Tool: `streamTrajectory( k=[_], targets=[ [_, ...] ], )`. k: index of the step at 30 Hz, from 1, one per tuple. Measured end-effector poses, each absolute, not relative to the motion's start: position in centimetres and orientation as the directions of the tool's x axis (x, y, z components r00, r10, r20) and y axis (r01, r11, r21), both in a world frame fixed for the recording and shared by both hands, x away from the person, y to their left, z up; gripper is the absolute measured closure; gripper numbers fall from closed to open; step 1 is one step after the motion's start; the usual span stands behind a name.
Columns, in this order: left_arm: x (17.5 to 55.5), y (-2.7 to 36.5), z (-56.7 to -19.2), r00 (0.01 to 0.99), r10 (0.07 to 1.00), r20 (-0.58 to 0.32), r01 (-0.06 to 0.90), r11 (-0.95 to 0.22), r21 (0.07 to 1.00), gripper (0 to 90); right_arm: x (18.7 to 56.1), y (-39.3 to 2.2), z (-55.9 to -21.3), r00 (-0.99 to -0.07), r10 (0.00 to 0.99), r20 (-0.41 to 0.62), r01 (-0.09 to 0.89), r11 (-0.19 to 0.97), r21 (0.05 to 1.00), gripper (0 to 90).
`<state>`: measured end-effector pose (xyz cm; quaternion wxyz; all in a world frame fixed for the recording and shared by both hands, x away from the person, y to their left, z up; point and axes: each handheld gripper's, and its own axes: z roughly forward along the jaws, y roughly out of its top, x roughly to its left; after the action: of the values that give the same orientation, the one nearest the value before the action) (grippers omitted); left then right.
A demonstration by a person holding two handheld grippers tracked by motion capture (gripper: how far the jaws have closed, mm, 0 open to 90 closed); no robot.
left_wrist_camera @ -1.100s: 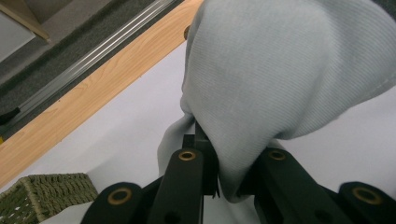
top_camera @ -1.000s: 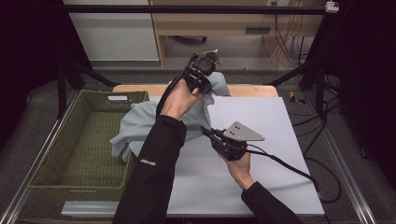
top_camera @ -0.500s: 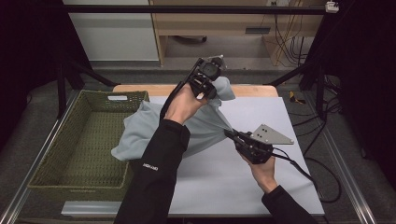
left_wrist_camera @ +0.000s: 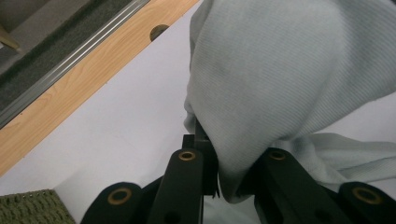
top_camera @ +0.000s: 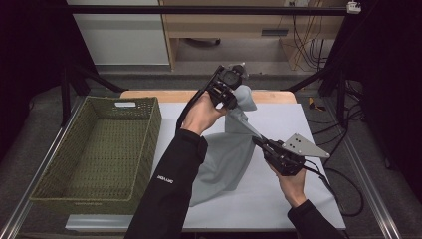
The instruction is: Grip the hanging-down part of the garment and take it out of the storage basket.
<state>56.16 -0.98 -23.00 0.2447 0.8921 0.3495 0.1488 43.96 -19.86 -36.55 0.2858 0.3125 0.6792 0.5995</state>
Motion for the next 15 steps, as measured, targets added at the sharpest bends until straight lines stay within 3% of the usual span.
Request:
streamTrajectory(
  k=[1, 3, 8, 9, 10, 11, 12, 15],
  targets=[
    [56.1, -1.0, -23.0, 0.713, 0.695, 0.093, 0.55, -0.636, 0.541, 82.3, 44.0, -19.9, -36.7, -0.649, 0.761, -0.009, 0.094, 0.092, 0.991, 86.8],
    [56.0, -1.0, -23.0, 0.708, 0.698, 0.109, 0.547, -0.639, 0.54, 82.3, 44.0, -19.7, -37.3, -0.648, 0.761, -0.016, 0.078, 0.087, 0.993, 66.7],
    [56.0, -0.6, -23.0, 0.709, 0.696, 0.114, 0.543, -0.641, 0.543, 82.2, 43.7, -20.1, -37.8, -0.643, 0.766, -0.006, 0.075, 0.07, 0.995, 35.8],
    [56.0, -0.5, -23.0, 0.711, 0.694, 0.115, 0.54, -0.643, 0.543, 82.2, 43.7, -20.1, -37.8, -0.643, 0.766, -0.006, 0.075, 0.07, 0.995, 35.8],
    [56.0, -0.4, -23.2, 0.711, 0.694, 0.115, 0.539, -0.643, 0.544, 82.2, 43.7, -20.5, -37.9, -0.634, 0.773, -0.007, 0.076, 0.071, 0.995, 27.4],
    [56.0, -0.4, -23.2, 0.711, 0.694, 0.115, 0.539, -0.643, 0.544, 82.2, 43.7, -20.5, -37.9, -0.634, 0.773, -0.007, 0.076, 0.071, 0.995, 27.4],
    [56.1, -0.3, -23.5, 0.71, 0.695, 0.116, 0.54, -0.643, 0.544, 82.2, 43.5, -20.8, -38.1, -0.624, 0.782, 0.001, 0.078, 0.061, 0.995, 15.3],
    [56.1, -0.2, -23.7, 0.708, 0.697, 0.114, 0.545, -0.641, 0.54, 82.2, 43.4, -21.4, -38.2, -0.605, 0.796, 0.031, 0.105, 0.041, 0.994, 3.8]
  ],
)
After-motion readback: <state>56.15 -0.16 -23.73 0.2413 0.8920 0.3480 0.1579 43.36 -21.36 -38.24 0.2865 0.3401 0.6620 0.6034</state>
